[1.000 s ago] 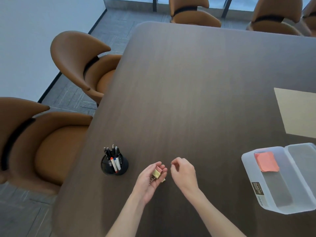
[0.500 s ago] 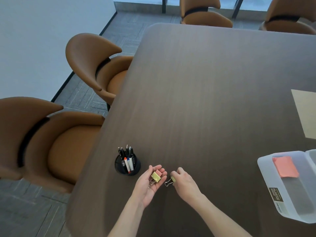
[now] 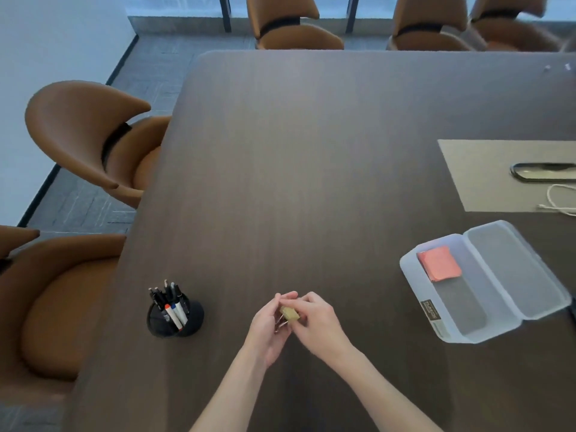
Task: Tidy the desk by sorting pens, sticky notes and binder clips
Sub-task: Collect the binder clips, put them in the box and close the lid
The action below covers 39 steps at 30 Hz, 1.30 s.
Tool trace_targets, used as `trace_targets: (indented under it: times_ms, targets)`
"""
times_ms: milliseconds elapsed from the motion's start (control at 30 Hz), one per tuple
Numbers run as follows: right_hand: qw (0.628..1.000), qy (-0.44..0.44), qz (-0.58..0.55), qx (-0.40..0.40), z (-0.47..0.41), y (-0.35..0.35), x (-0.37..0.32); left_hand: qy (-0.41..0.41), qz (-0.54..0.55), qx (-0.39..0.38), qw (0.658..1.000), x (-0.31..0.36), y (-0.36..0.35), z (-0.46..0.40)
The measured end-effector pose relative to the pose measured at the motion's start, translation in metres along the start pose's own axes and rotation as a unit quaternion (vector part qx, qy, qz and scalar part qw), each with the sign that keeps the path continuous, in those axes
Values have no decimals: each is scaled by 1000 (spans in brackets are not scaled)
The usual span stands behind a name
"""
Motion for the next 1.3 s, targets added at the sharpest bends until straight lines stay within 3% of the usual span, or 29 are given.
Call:
trace_targets:
  times_ms: [367, 567, 700, 900, 1133, 1300]
  targets:
    - [977, -105, -29, 186, 58, 118, 72, 7, -90, -77, 993, -64, -125, -3]
    - [934, -189, -95, 288, 103, 181, 122, 13, -170, -130, 977, -108, -205, -4]
    - [881, -237, -201, 357, 126, 222, 160, 3, -192, -169, 967, -133, -261, -7]
    - [784, -288, -402, 374, 136, 250, 212, -3, -254, -198, 947, -155, -327, -21]
    - [750, -334, -457, 342, 121, 271, 250, -65, -420, -168, 889, -168, -363, -62]
    - [749, -351, -472, 304, 109, 275, 272, -64, -495, -154, 853, -176, -371, -93]
Point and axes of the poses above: each hand's wrist, its own z-axis away from the middle knuckle, its own y-axis out of the back of the hand, x = y × z, the point moved 10 cm from there along -z, towards the middle knuckle, and after that the axes turned 1 degree about -z, right-handed, at the moved point
